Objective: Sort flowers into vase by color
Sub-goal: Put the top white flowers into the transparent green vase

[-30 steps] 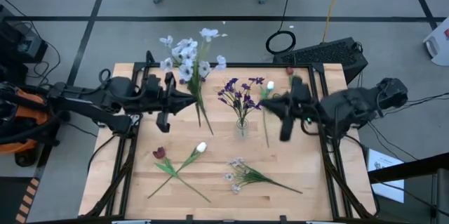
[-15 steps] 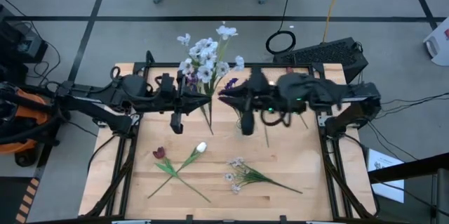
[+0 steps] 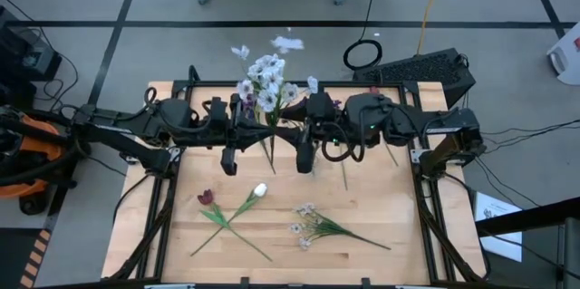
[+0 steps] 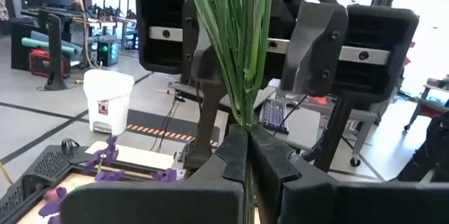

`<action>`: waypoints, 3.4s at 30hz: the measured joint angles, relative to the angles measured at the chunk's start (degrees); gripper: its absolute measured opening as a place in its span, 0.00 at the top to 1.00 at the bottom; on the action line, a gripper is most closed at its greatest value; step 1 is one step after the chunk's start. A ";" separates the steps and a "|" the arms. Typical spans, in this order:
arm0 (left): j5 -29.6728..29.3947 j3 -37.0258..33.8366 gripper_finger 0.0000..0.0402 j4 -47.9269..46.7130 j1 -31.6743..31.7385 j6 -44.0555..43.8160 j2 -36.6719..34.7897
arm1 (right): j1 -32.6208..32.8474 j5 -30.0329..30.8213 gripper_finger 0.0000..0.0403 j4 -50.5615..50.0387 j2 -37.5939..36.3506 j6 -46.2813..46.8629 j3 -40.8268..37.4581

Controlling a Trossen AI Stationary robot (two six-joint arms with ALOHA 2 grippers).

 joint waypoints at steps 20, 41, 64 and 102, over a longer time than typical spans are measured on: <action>-0.31 -0.04 0.97 -1.24 0.35 0.11 0.35 | -0.85 -0.13 0.98 0.64 2.64 -3.30 -0.02; -3.04 -0.04 0.75 -5.77 0.46 3.39 -5.79 | -2.40 9.45 0.99 -11.26 -10.13 -3.04 -0.15; -9.40 -17.48 0.75 -8.98 0.42 -0.38 -22.89 | -2.39 30.68 0.99 -26.70 -41.56 21.87 -39.29; -10.23 -20.59 0.75 -5.70 0.42 -3.03 -23.67 | -14.73 30.32 0.99 7.69 -47.54 11.98 -74.64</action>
